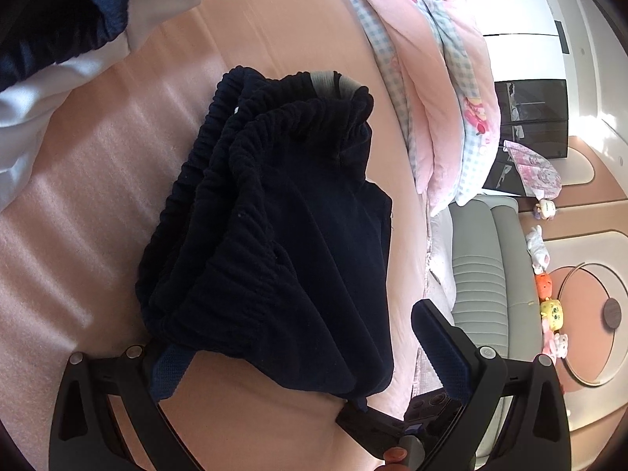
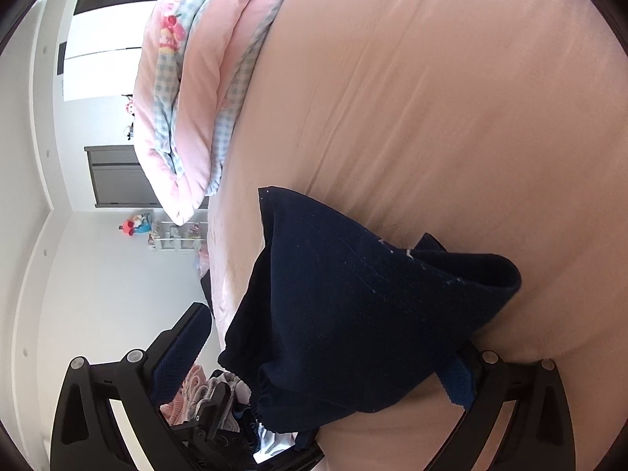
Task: Fold clothes
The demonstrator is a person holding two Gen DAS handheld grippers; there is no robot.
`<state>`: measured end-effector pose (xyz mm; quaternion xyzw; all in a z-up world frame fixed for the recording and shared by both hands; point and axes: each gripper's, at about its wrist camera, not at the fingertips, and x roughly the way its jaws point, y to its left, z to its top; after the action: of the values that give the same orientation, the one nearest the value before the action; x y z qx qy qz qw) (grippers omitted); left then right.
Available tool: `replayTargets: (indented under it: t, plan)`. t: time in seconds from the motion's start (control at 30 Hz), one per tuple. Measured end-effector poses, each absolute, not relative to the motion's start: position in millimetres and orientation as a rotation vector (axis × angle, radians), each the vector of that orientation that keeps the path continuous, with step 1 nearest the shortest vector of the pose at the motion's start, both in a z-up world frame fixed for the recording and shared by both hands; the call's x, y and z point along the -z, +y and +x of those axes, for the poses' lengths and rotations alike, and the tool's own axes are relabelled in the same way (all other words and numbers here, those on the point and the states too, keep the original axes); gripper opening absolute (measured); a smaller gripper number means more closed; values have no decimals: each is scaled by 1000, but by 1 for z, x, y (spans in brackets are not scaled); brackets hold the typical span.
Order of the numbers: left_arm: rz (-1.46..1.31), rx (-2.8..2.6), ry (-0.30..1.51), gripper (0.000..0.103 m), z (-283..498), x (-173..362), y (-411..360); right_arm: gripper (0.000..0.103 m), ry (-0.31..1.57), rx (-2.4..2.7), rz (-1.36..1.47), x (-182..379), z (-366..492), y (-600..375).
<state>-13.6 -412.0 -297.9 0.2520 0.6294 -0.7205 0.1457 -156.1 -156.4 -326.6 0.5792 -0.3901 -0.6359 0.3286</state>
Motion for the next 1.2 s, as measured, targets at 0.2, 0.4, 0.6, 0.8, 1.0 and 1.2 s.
replayTargets:
  t: [0.2,0.4,0.6,0.8,1.0,1.2]
  plan:
    - [682,2017,1894,103,-15,303,-420,103,-1014,1631,1508,330,-164,-161]
    - [691,2038,1826,103,-17,301,-415,84,-975,1648,1555,334,-162,-155]
    - [725,2092,1690,103,-25,296,-405,6,-1024,1600,1611,368,-161,-125]
    - [774,2053,1663,99,-29,296,-406,7,-977,1579,1679,365,-166,-131]
    - [917,1922,1657,62,-27,296,-417,10,-1015,1531,1698,366,-169,-130]
    - [1033,1820,1589,27,-26,297,-423,18,-1024,1486,1736,363,-173,-134]
